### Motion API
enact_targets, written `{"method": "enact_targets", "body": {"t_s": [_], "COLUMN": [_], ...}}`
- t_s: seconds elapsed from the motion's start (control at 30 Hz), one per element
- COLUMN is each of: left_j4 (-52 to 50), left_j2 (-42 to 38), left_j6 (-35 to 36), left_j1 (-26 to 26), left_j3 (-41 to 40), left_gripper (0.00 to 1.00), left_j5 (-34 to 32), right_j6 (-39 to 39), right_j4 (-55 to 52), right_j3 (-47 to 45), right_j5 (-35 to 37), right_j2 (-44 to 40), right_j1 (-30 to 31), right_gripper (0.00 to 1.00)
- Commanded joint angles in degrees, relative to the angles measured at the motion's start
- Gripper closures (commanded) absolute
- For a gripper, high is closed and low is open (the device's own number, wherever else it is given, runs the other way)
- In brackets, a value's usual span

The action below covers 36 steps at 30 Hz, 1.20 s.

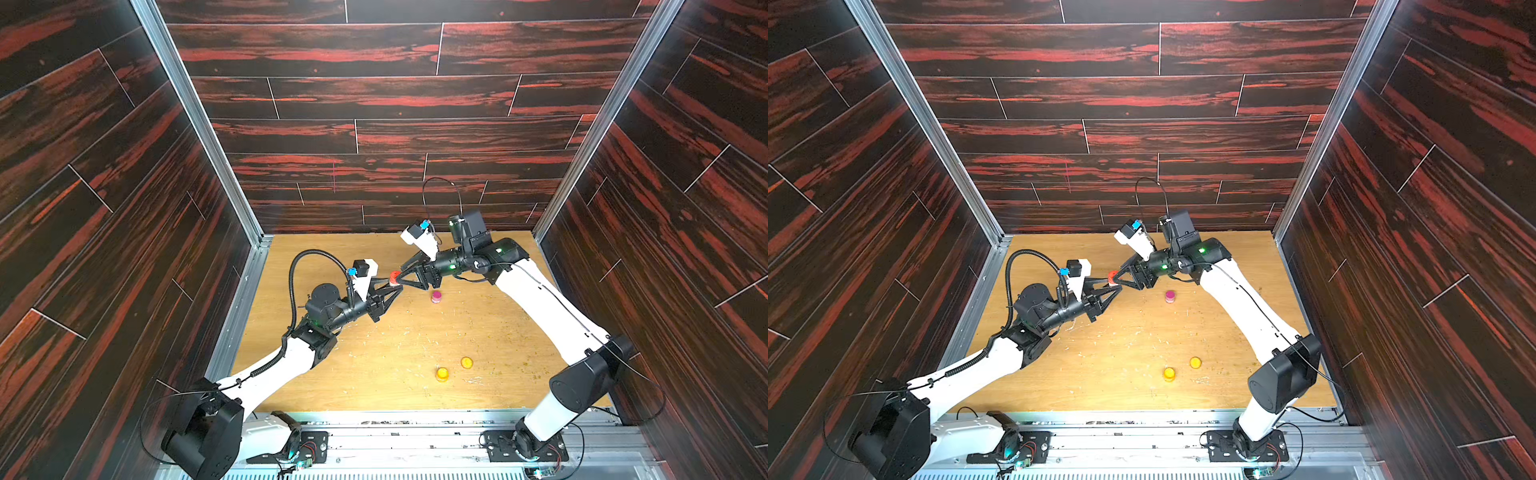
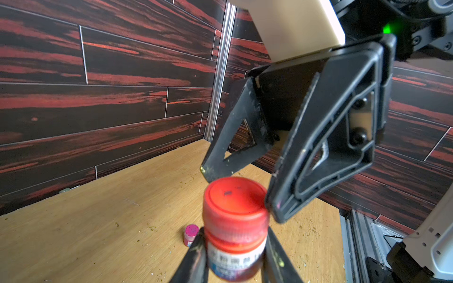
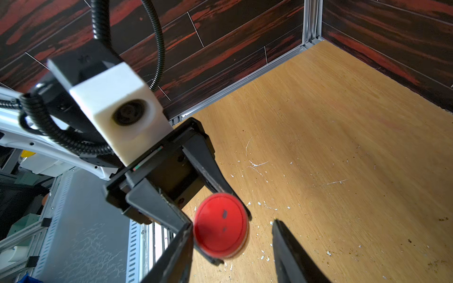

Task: Close the paint jar lid
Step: Screw the lid onto the paint jar.

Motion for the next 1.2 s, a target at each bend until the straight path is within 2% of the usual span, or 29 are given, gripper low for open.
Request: {"method": "enact_targets", "body": {"t_s": [0.0, 0.23, 0.53, 0.73, 0.87, 1.03, 1.1, 1.17], "left_j4": [2.0, 1.8, 1.3, 0.8, -1.6, -0.5, 1.3, 2.9], "left_j2": [-0.8, -0.4, -0.1, 0.4, 2.2, 7.7, 10.0, 11.5], "left_j6": [0.1, 0.0, 0.5, 1.5, 4.7, 8.9, 9.6, 9.6], "left_j1": [0.0, 0.0, 0.0, 0.0, -0.5, -3.2, -3.8, -4.0], "left_j3": [0.9, 1.5, 1.8, 2.0, 4.7, 8.2, 9.5, 10.4], "left_gripper": [0.82, 0.82, 0.82, 0.81, 0.82, 0.82, 0.83, 0.83], "left_j5": [1.4, 1.3, 1.2, -1.2, -6.0, -18.2, -21.8, -22.9], "right_j6": [0.4, 0.5, 2.3, 5.1, 12.7, 28.6, 33.4, 34.9], "right_j4": [-0.1, 0.3, 1.5, 2.4, 6.2, 11.4, 12.4, 11.4], "right_j3": [1.1, 0.5, 0.3, -0.1, -0.4, 1.7, 3.3, 5.3], "right_j5": [0.9, 1.5, 4.3, 6.4, 13.1, 29.1, 32.2, 34.3], "right_j2": [1.0, 1.6, 1.8, 2.6, 4.0, 8.2, 10.0, 11.2], "right_j1": [0.4, 1.7, 2.3, 3.1, 6.1, 11.2, 12.5, 13.3], "right_gripper": [0.51, 0.55, 0.7, 0.73, 0.72, 0.69, 0.69, 0.67]}}
